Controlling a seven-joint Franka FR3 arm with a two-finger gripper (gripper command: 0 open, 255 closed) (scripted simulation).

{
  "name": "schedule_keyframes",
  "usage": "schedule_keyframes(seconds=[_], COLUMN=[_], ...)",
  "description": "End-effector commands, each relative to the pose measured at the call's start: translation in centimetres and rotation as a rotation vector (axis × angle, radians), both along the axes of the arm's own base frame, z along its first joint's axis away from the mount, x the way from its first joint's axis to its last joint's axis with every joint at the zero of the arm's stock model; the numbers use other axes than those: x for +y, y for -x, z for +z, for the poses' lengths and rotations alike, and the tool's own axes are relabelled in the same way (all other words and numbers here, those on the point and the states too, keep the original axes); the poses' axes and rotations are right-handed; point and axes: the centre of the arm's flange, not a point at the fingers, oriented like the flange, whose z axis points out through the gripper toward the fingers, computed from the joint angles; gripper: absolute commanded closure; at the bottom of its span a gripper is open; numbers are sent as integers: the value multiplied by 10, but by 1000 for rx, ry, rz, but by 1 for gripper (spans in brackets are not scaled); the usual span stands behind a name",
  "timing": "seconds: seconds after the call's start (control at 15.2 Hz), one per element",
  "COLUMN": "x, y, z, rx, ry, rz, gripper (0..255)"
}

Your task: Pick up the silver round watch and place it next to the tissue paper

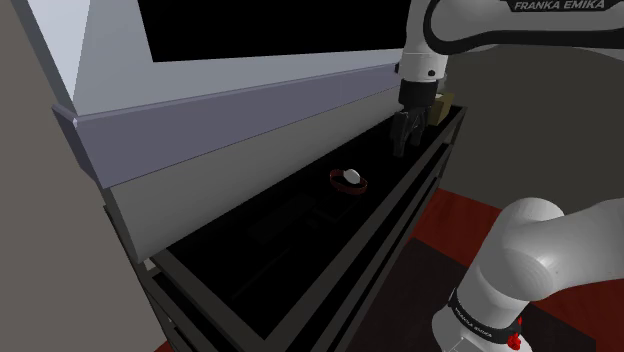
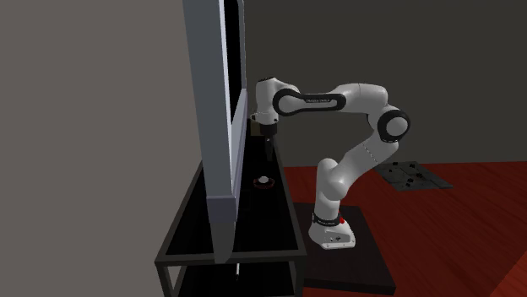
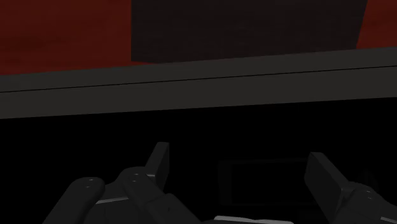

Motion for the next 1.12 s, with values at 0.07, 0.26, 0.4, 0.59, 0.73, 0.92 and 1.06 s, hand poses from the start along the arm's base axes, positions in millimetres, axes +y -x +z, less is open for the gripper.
schedule_keyframes(seconds=[0.07, 0.26, 0.4, 0.59, 0.73, 0.92, 1.06], x=[13, 53, 80, 120, 147, 188, 215], y=[0, 0, 1, 4, 6, 10, 14], z=[4, 17, 25, 37, 44, 54, 61], rx=[-5, -20, -30, -45, -55, -70, -80], ry=[5, 20, 31, 46, 56, 71, 82], rz=[8, 30, 46, 68, 84, 106, 122], gripper=[0, 0, 0, 0, 0, 0, 0])
